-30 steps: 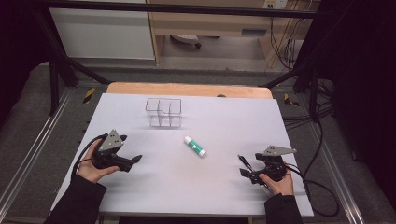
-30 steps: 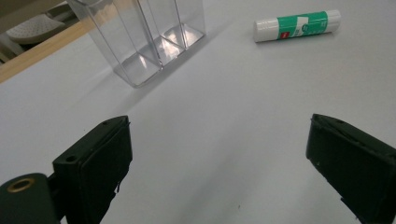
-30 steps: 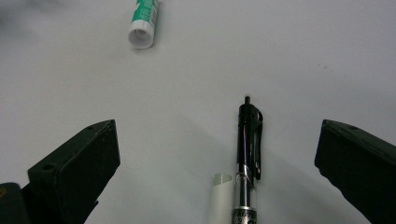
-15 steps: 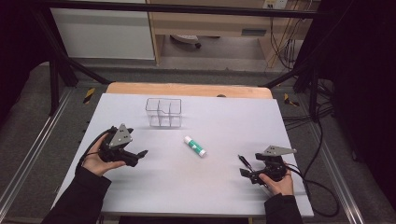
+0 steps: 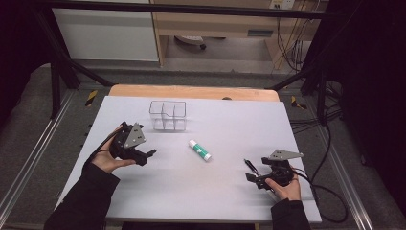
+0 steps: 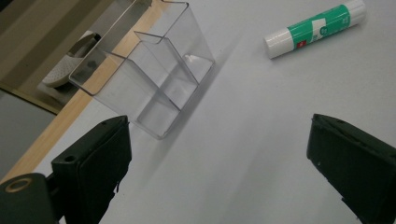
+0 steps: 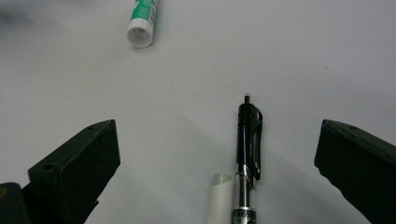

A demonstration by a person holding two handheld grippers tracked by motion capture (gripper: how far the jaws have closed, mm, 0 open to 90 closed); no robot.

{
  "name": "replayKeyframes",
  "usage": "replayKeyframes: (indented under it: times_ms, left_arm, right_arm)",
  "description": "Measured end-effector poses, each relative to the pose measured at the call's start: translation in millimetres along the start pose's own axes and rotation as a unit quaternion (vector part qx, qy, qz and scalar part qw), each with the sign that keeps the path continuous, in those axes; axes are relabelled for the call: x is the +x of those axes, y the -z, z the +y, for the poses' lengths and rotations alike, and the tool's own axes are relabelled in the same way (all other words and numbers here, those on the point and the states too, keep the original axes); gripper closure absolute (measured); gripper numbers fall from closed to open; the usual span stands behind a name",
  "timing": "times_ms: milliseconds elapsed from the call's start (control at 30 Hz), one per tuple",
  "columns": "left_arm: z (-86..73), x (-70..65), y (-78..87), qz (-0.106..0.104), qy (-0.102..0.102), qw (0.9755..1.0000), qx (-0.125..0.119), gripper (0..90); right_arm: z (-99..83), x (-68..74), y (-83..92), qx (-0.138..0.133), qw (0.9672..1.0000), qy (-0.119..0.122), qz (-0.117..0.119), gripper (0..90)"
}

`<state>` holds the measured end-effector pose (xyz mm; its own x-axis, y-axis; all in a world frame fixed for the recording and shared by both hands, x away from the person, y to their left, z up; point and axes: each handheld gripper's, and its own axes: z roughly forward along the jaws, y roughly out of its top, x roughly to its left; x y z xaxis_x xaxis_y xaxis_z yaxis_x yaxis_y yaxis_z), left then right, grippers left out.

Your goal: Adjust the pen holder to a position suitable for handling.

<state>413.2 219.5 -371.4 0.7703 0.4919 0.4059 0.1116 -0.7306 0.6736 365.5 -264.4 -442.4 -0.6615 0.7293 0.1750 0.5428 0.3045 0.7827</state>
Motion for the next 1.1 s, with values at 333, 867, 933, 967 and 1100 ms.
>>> replayKeyframes:
  times_ms: [333, 867, 933, 967, 1100]
  left_arm:
    - [16.7, 4.1, -18.2, 0.008, -0.066, 0.9977, 0.016, 6.2]
    - [32.4, 17.6, -48.5, 0.02, -0.137, 0.9892, 0.047, 8.7]
    - [33.7, 20.9, -51.6, 0.024, -0.143, 0.988, 0.053, 9.4]
    - [35.6, 23.1, -54.4, 0.031, -0.152, 0.9862, 0.059, 10.9]
    - [39.8, 25.4, -57.4, 0.034, -0.167, 0.9836, 0.06, 15.7]
  right_arm:
    - [0.0, -0.1, 0.4, 0.0, 1.0, 0.001, -0.001, 0.6]
    - [0.2, -0.4, 0.7, -0.001, 1.0, 0.001, -0.001, 0.5]
    - [0.2, -0.4, 0.7, -0.001, 1.0, 0.001, -0.001, 0.6]
    - [0.1, -0.5, 0.6, 0.0, 1.0, 0.003, -0.001, 0.5]
    - [0.1, -0.5, 0.5, 0.0, 1.0, 0.002, -0.001, 0.5]
